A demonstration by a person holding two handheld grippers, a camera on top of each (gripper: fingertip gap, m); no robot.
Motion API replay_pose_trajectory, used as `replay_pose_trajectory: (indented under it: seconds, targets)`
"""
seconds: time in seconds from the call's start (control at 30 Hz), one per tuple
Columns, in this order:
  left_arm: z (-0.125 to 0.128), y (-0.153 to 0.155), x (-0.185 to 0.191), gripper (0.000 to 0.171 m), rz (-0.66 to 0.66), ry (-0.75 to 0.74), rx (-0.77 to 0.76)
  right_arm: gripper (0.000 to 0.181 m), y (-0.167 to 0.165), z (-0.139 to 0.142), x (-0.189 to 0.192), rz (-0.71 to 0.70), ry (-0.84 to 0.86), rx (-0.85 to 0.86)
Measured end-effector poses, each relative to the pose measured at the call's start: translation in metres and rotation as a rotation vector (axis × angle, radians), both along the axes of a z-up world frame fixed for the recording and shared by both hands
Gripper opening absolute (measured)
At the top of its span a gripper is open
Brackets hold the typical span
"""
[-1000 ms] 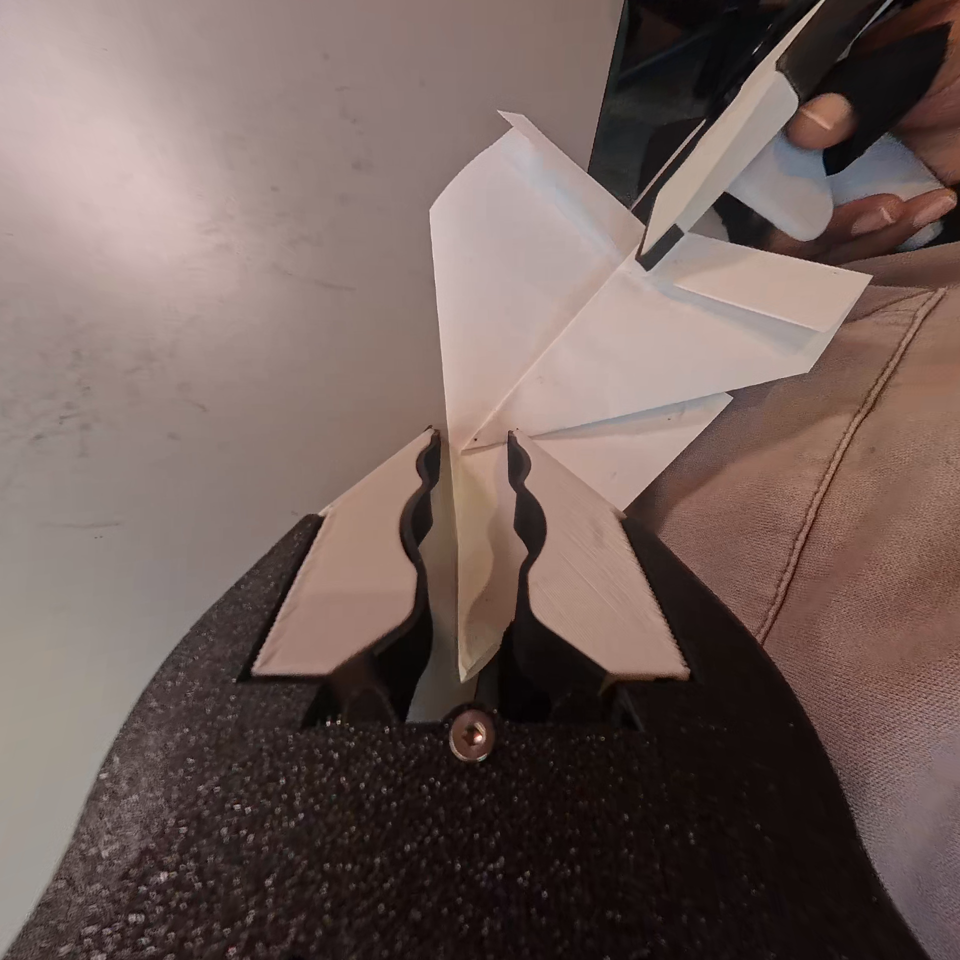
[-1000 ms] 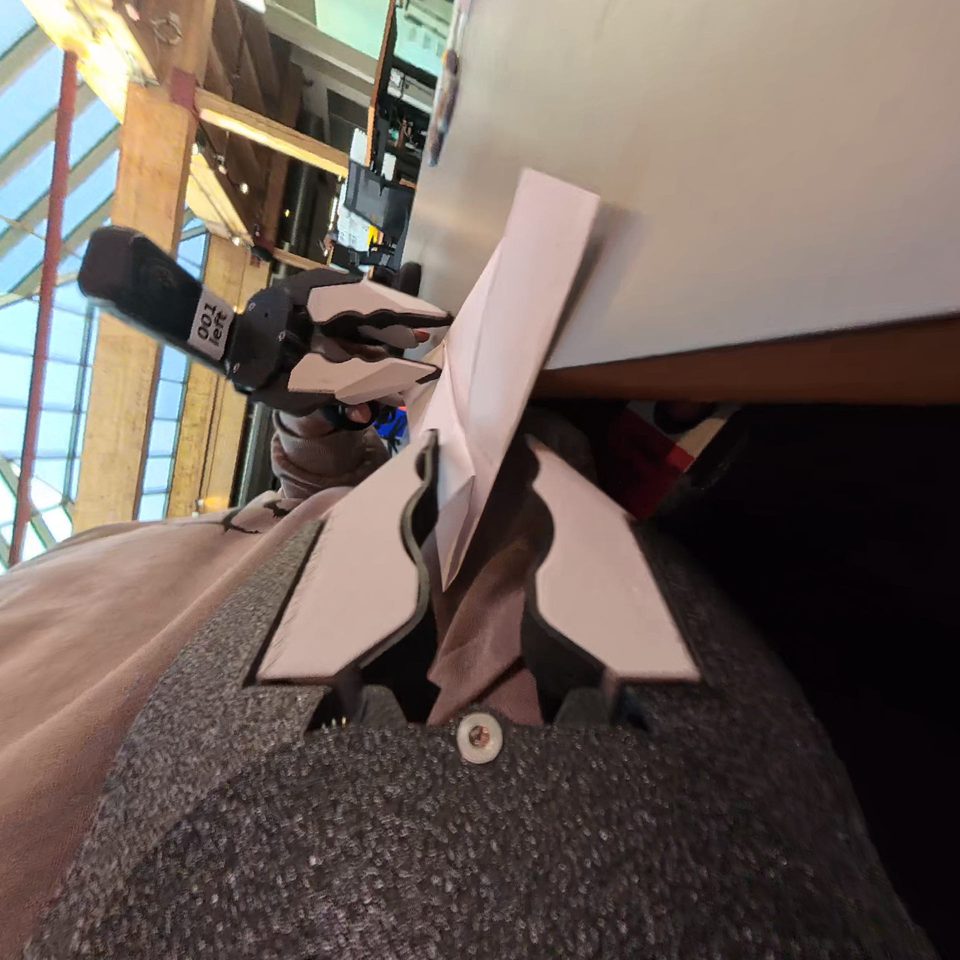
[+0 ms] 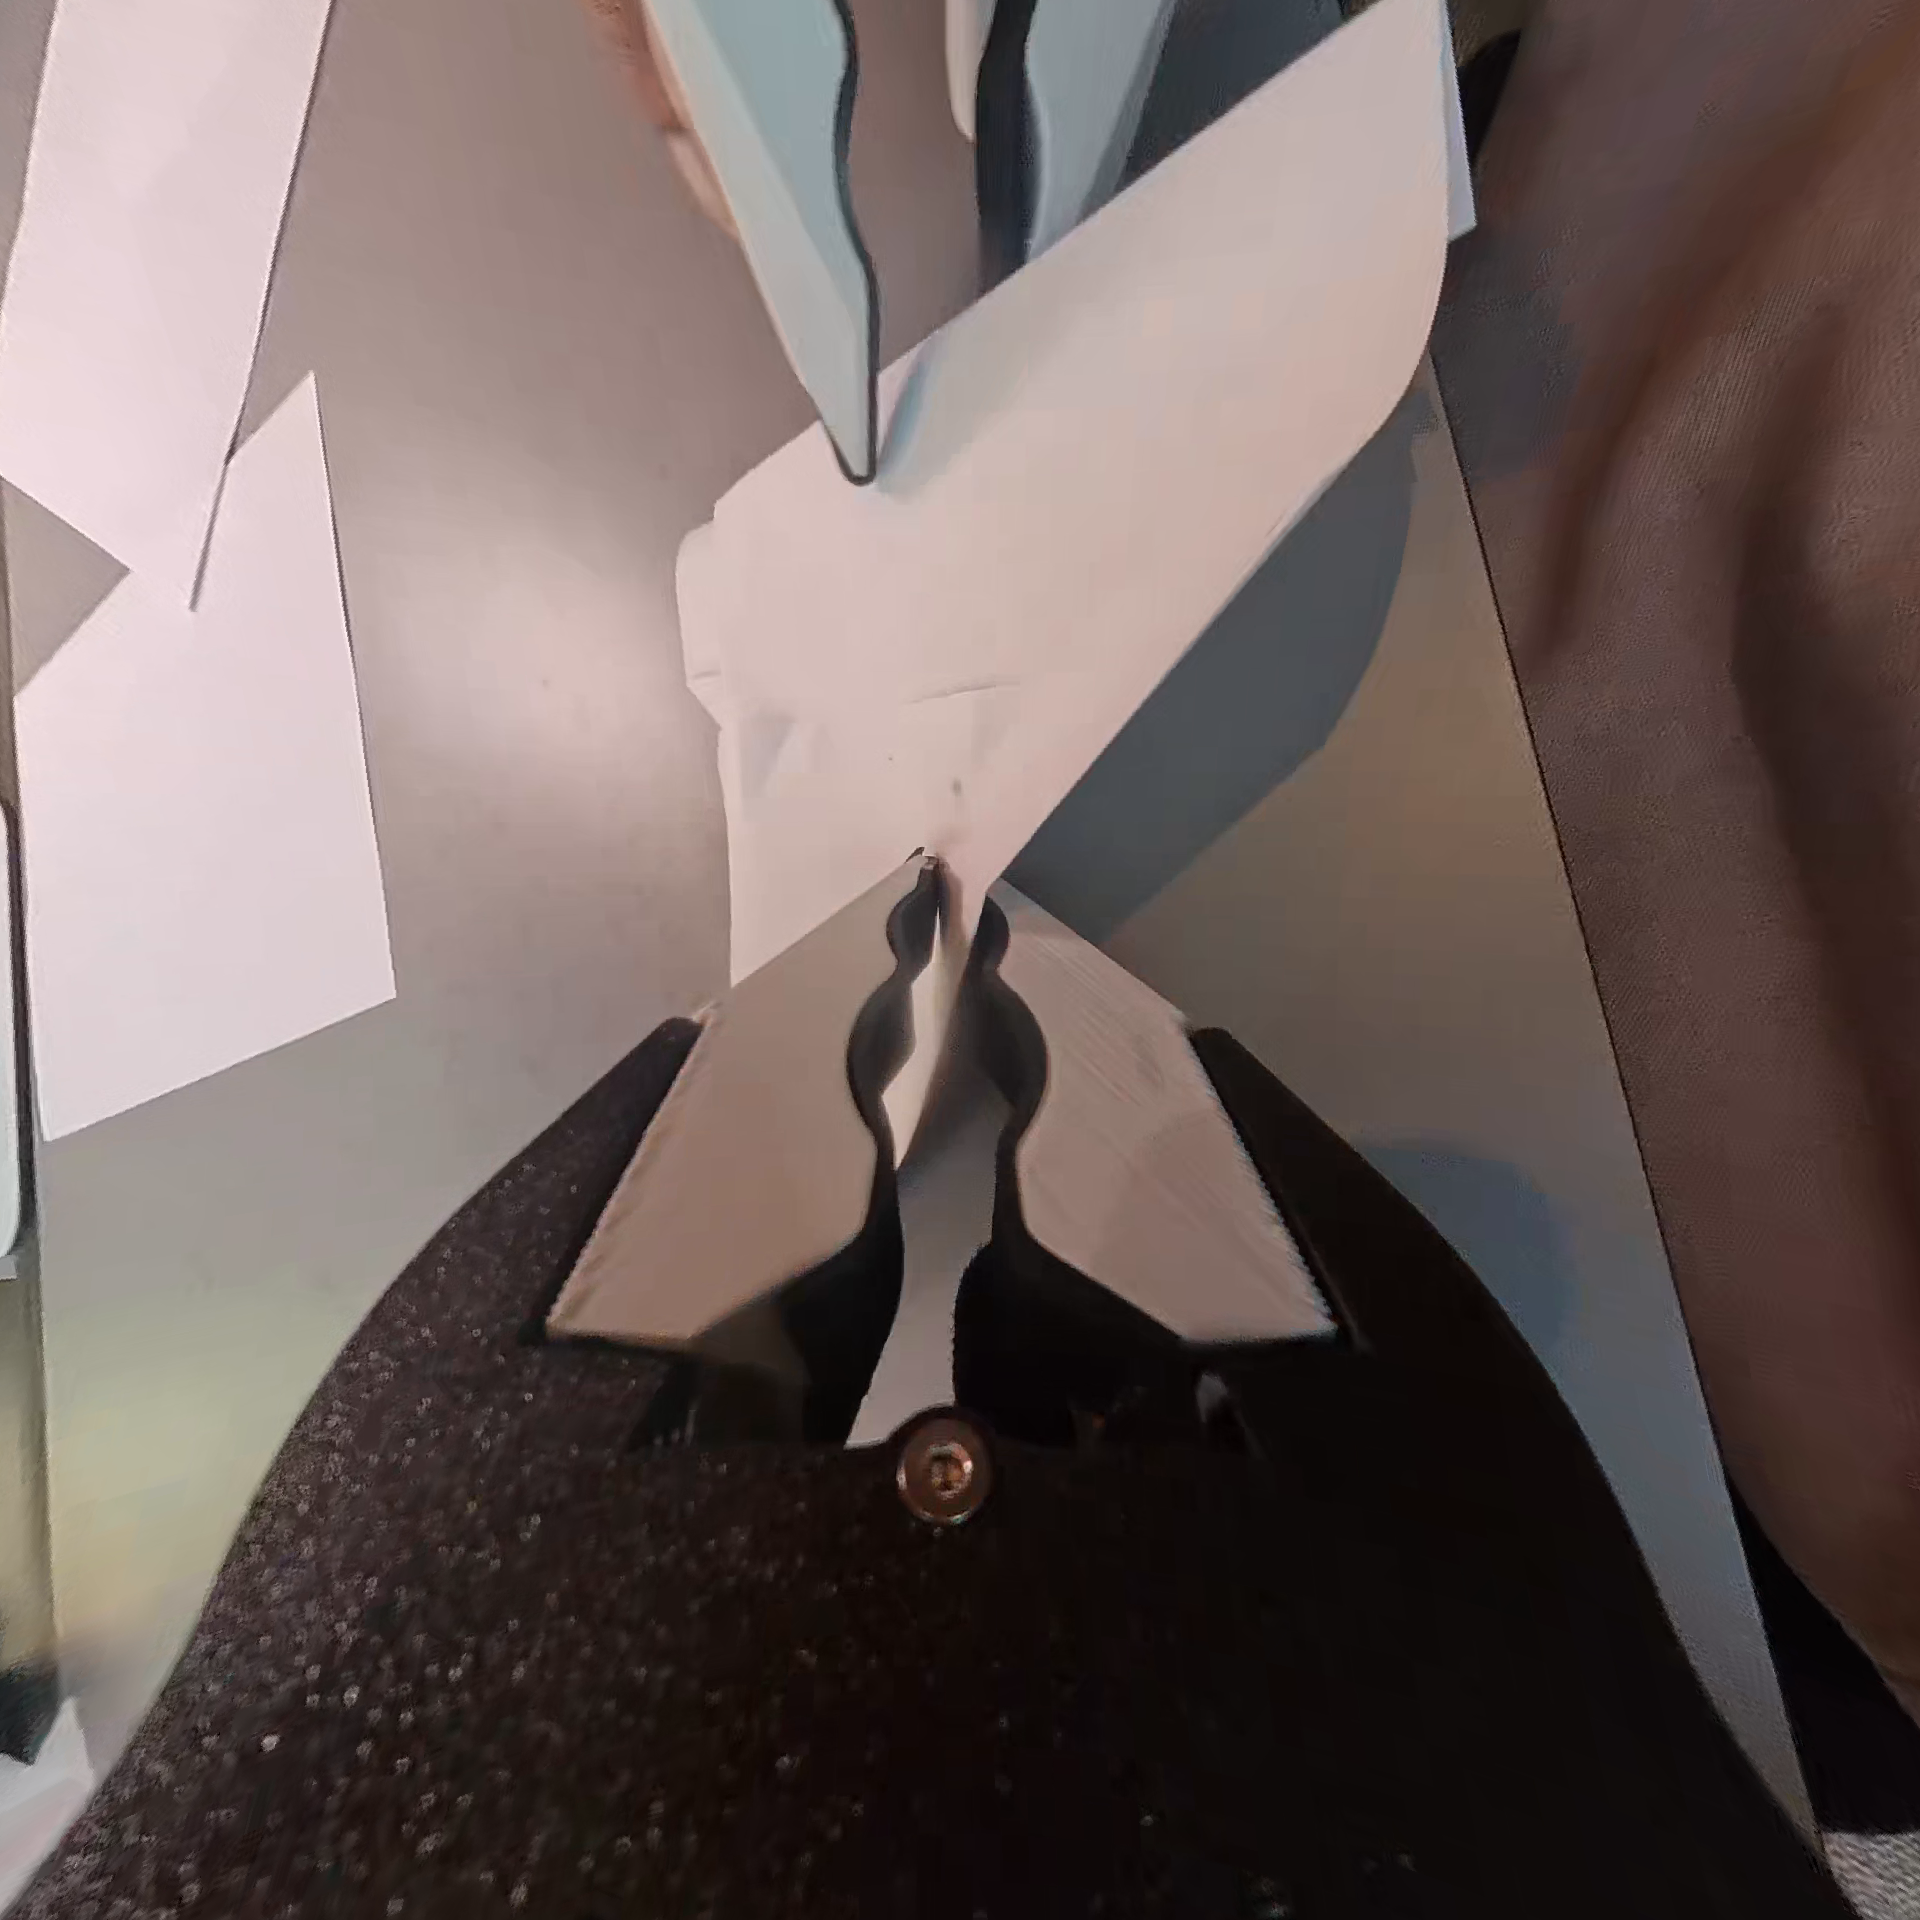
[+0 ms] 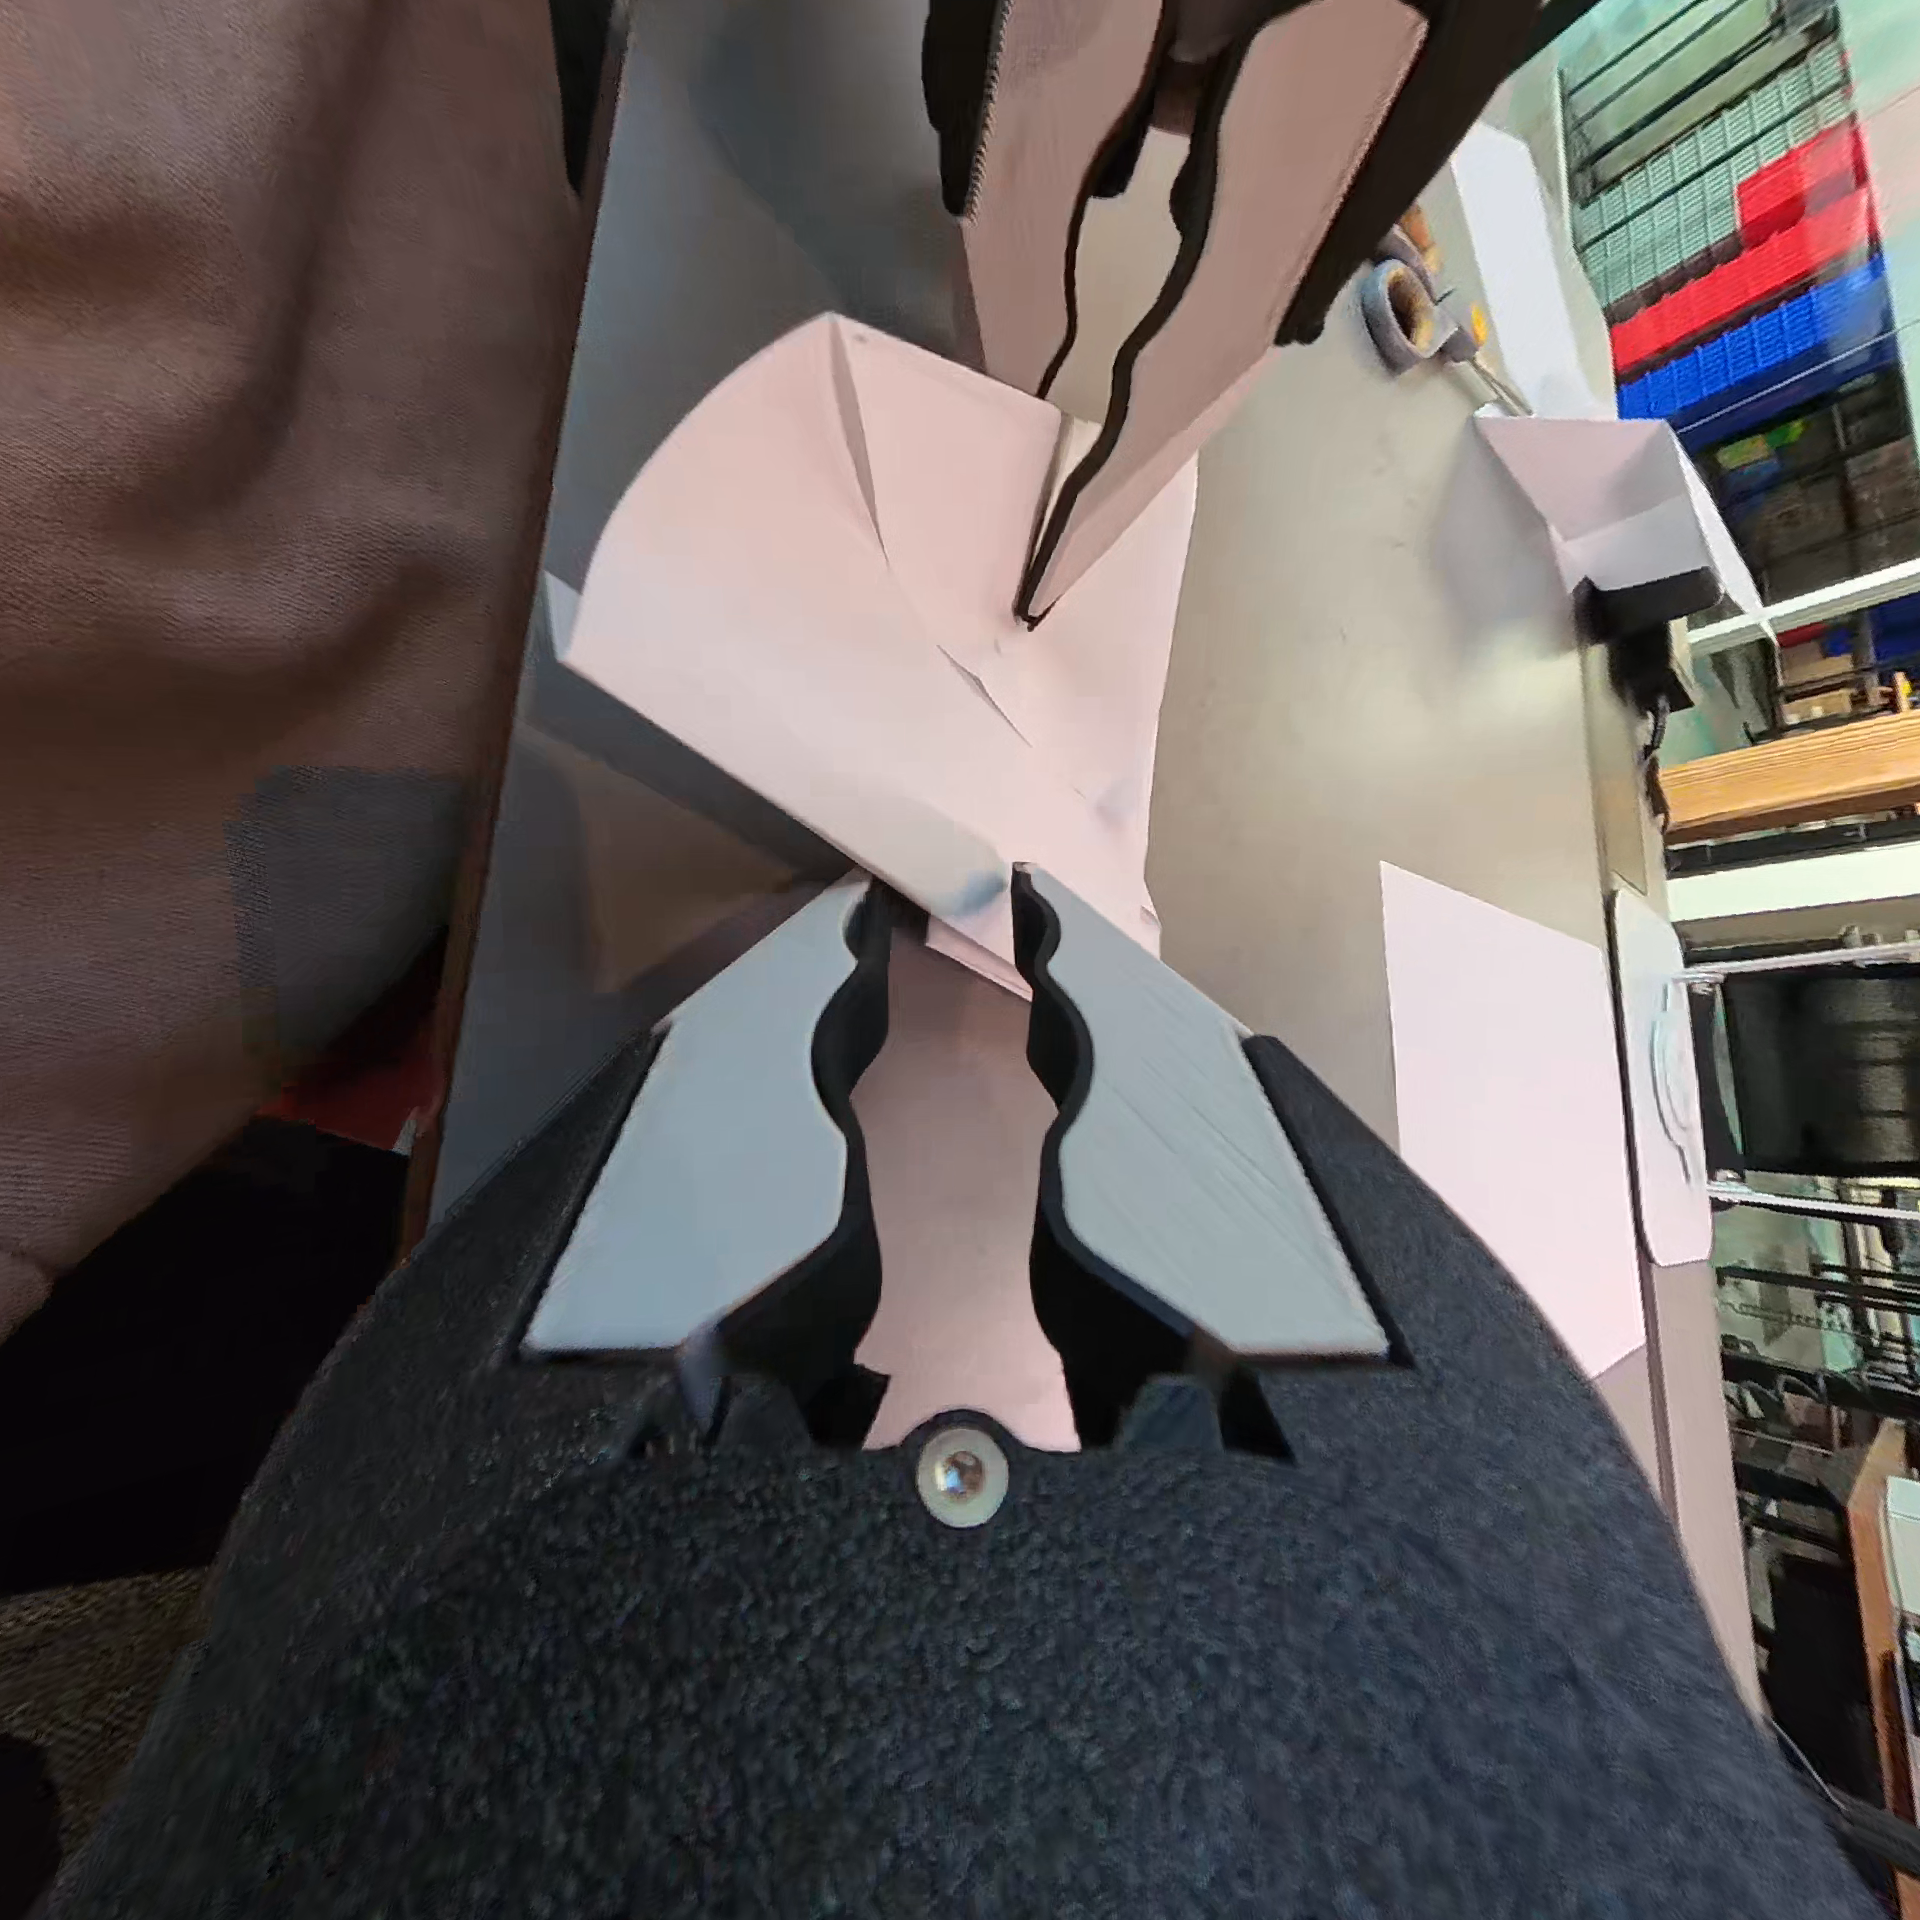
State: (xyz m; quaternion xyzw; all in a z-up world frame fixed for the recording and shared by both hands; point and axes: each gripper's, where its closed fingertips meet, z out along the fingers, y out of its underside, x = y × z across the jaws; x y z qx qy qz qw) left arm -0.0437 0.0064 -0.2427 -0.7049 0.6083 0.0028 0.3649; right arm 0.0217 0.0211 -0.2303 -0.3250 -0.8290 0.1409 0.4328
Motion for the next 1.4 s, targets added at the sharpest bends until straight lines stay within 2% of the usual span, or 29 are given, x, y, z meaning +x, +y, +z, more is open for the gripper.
replay_pose_trajectory:
  seconds: [0.13,0.23,0.3,0.43,0.53,0.67,0.77,0.83,0.93,1.0,1.17,1.23,1.33,1.4]
  targets:
    - [0.000,-0.003,0.002,0.004,0.015,-0.097,-0.134,0.023,-0.006,-0.001,0.000,0.008,-0.013,0.036]
    - [0.000,-0.002,0.003,0.005,0.027,-0.182,-0.222,0.004,-0.002,-0.006,-0.005,-0.018,-0.033,-0.001]
    - [0.000,-0.003,0.002,0.005,0.039,-0.247,-0.278,0.002,-0.002,-0.009,-0.005,-0.056,-0.067,-0.157]
    - [0.005,-0.005,-0.002,0.005,0.106,-0.397,-0.428,0.000,0.003,-0.006,-0.004,-0.262,-0.220,-0.697]
    - [0.009,-0.001,-0.013,0.005,0.196,-0.466,-0.528,0.000,0.001,-0.006,-0.002,-0.370,-0.378,-1.017]
    - [0.006,-0.003,-0.017,0.003,0.295,-0.547,-0.711,0.000,-0.001,-0.007,-0.002,-0.429,-0.521,-1.238]
    - [0.008,-0.006,-0.018,0.002,0.321,-0.602,-0.849,0.000,-0.001,-0.006,-0.003,-0.457,-0.559,-1.362]
    - [0.012,-0.011,-0.019,0.003,0.315,-0.622,-0.933,0.000,-0.002,-0.006,-0.001,-0.460,-0.571,-1.353]
    - [0.019,-0.011,-0.023,0.005,0.289,-0.606,-0.908,0.000,-0.004,-0.008,-0.001,-0.465,-0.569,-1.280]
    - [0.023,-0.012,-0.023,0.006,0.243,-0.568,-0.841,0.000,-0.004,-0.008,-0.001,-0.464,-0.555,-1.238]
    - [0.011,-0.014,-0.023,0.013,0.082,-0.333,-0.571,0.000,-0.003,-0.008,0.000,-0.393,-0.519,-1.106]
    - [0.009,-0.007,-0.022,0.009,0.104,-0.310,-0.533,0.000,-0.002,-0.008,0.004,-0.310,-0.509,-1.021]
    - [0.003,-0.009,-0.016,0.002,0.127,-0.312,-0.584,0.000,0.004,-0.008,0.008,-0.154,-0.453,-0.833]
    - [0.001,-0.008,-0.013,0.000,0.180,-0.328,-0.626,0.000,0.010,-0.008,0.009,-0.157,-0.434,-0.783]
